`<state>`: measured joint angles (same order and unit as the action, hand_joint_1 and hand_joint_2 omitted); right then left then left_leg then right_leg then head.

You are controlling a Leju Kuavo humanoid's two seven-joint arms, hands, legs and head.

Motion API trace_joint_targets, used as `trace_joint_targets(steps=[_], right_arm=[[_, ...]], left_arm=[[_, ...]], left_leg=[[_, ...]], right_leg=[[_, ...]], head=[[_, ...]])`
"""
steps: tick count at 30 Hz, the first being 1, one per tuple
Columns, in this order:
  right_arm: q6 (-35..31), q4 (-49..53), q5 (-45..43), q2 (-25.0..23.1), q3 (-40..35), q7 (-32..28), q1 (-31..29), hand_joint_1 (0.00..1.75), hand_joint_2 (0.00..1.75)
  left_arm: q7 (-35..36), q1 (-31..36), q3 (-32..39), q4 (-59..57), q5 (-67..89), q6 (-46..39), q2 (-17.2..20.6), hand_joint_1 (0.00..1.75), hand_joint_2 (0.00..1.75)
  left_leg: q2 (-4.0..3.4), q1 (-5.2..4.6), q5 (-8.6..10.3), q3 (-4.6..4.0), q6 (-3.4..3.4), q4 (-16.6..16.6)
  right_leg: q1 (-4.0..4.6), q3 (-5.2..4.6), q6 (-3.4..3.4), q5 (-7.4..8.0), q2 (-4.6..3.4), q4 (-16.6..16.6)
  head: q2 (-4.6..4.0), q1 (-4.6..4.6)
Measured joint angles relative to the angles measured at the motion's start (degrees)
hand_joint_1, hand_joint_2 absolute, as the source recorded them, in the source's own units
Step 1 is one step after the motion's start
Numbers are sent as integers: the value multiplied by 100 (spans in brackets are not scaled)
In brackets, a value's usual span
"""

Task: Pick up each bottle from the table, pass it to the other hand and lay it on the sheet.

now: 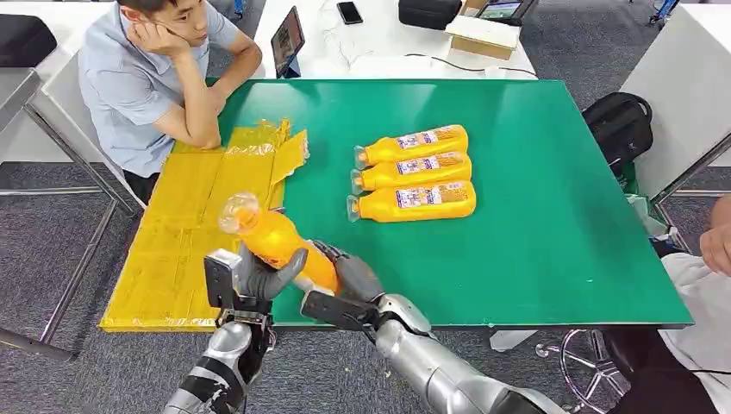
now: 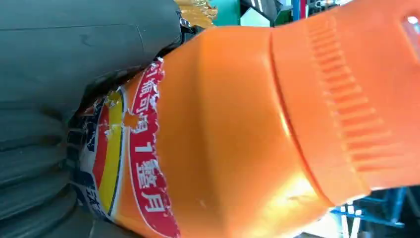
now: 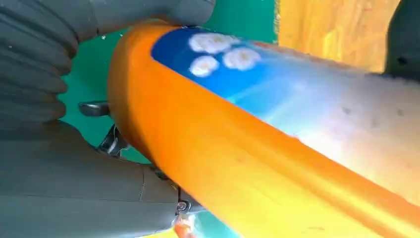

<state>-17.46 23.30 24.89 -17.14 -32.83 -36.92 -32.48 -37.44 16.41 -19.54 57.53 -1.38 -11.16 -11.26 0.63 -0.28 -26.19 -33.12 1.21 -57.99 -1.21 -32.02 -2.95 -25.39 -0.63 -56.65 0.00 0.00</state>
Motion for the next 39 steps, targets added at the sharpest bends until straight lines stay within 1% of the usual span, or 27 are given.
trace_joint_targets(steps=[3,8,13,14,17,20,25,29,30,32,34,36,39], right_arm=[[-153,169,-228,31,-131,-140,108,0,0],[-1203,1153,-1107,334,-1011,-216,353,0,0],[-1960,2027,-1507,588,-1759,-297,410,0,0],[-2037,2160,-1559,606,-1856,-312,405,0,0],[-2138,2448,-1644,713,-2022,-314,411,0,0],[-2221,2601,-1591,819,-2089,-314,410,0,0],[-2227,2732,-1438,947,-2072,-314,416,0,0],[-2229,2808,-1512,1045,-1974,-314,452,0,0],[-2229,2835,-1517,1069,-1943,-314,466,0,0],[-2232,2913,-1534,1112,-1934,-314,481,0,0],[-2232,2962,-1532,1115,-1934,-314,478,0,0],[-2232,3005,-1499,1097,-1934,-314,478,0,0],[-2232,3092,-1453,1082,-1934,-314,483,0,0]], left_arm=[[-4,48,94,-15,-385,262,26,175,175],[122,423,458,-222,-1321,786,118,175,175],[271,864,878,-731,-1813,1092,303,175,175],[251,893,927,-813,-1833,1119,341,175,175],[205,992,1040,-988,-1748,1101,437,175,175],[46,1105,1049,-1127,-1307,621,564,175,175],[-136,1358,1040,-1322,-657,54,804,175,175],[-210,1529,1038,-1458,-328,-50,1016,175,175],[-225,1561,1034,-1482,-185,-213,1062,175,175],[-225,1648,922,-1561,487,-953,1130,175,175],[10,1835,720,-1765,1274,-1669,1167,175,175],[345,2079,425,-2045,2023,-2076,1202,175,175],[915,2457,-43,-2526,2891,-2173,1230,175,175]], left_leg=[[0,1,0,0,0,0],[1,1,1,0,0,0],[-10,1,2,2,-1,0],[-15,1,2,6,-1,0],[1,2,3,1,-2,0],[-6,2,3,0,-2,0],[-5,1,3,-1,-2,0],[-4,2,3,0,-2,0],[-4,2,3,0,-2,0],[-4,3,4,-1,-3,0],[0,3,5,-1,-5,-1],[2,2,6,-3,-5,-1],[-2,1,6,-3,-4,-1]], right_leg=[[1,-1,0,0,0,0],[1,-1,0,0,1,-1],[1,-2,0,0,-3,-2],[1,-6,0,0,-5,-2],[1,-6,0,0,2,-2],[1,-7,0,0,-1,-2],[0,-7,0,0,-1,-2],[1,-7,0,0,0,-2],[1,-8,0,0,0,-2],[2,-10,0,0,0,-2],[2,-10,0,0,2,-3],[1,-9,0,0,2,-3],[-1,-9,0,1,1,-3]], head=[[0,-2],[0,0],[0,-4],[0,-4],[0,0],[0,0],[0,0],[0,0],[0,-2],[0,0],[0,2],[0,0],[0,0]])
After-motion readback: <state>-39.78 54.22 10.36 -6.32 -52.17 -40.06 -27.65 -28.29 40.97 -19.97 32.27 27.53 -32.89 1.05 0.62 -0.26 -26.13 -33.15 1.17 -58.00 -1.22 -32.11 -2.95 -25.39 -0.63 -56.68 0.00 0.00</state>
